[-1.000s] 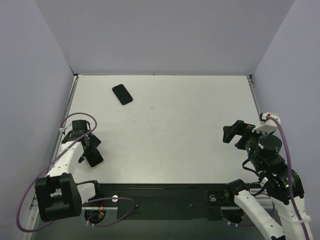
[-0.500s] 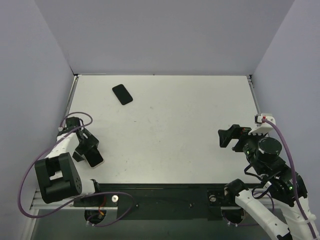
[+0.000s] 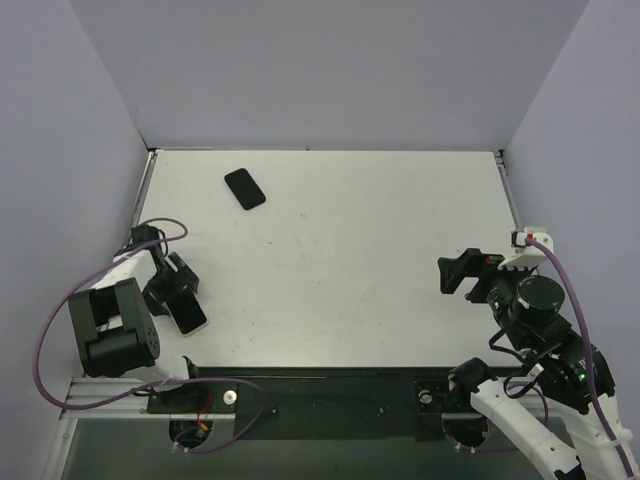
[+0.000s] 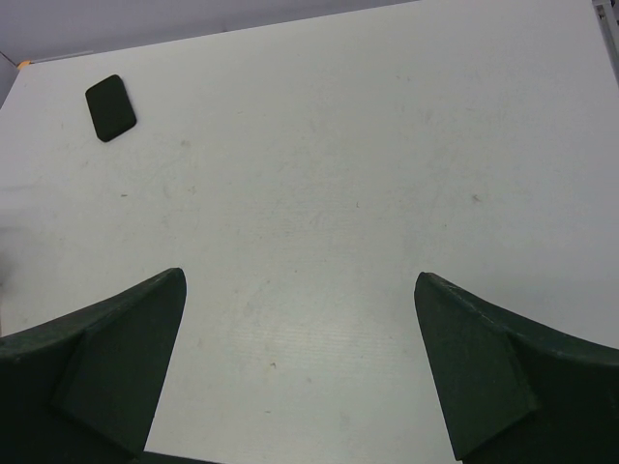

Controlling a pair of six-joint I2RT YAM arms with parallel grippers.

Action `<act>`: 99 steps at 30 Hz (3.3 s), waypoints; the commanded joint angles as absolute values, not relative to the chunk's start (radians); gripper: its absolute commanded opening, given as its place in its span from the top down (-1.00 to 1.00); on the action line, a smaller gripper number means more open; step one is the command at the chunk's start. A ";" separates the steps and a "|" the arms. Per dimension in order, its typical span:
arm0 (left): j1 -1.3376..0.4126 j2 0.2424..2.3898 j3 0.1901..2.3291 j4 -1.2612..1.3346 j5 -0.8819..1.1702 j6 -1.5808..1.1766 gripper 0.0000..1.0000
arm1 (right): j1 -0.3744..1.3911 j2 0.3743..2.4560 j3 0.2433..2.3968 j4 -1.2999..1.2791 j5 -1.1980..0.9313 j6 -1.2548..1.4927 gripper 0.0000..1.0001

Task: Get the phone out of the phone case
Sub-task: Pick up the phone at the center of the board.

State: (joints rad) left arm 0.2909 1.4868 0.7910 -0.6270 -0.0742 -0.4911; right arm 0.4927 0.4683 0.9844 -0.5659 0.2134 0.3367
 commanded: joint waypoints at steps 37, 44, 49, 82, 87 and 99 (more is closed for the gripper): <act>-0.087 1.088 0.775 -0.534 -0.249 -0.655 1.00 | 0.499 0.735 0.993 -0.566 0.318 0.479 -0.98; -0.228 0.962 0.759 -0.385 -0.091 -0.627 1.00 | 0.544 0.782 0.803 -0.228 -0.026 0.529 -0.97; -0.324 0.965 0.791 -0.289 -0.005 -0.649 1.00 | 0.742 0.842 0.677 0.096 -0.086 0.560 -0.96; -0.756 0.974 0.723 -0.181 -0.064 -1.388 0.65 | 1.210 1.103 0.588 0.422 0.354 0.509 1.00; -0.752 0.930 0.684 -0.159 -0.090 -1.338 -0.64 | 1.140 1.013 0.528 0.387 0.277 0.575 1.00; -0.741 0.796 0.752 -0.245 -0.181 -0.946 -0.75 | 0.937 0.793 0.483 0.256 0.015 0.738 1.00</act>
State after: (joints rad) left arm -0.7471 0.8352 0.6853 -0.2317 -0.1253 -1.0874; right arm 0.9516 0.8410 0.4713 0.2615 0.0692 0.6823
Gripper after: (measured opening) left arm 0.870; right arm 0.105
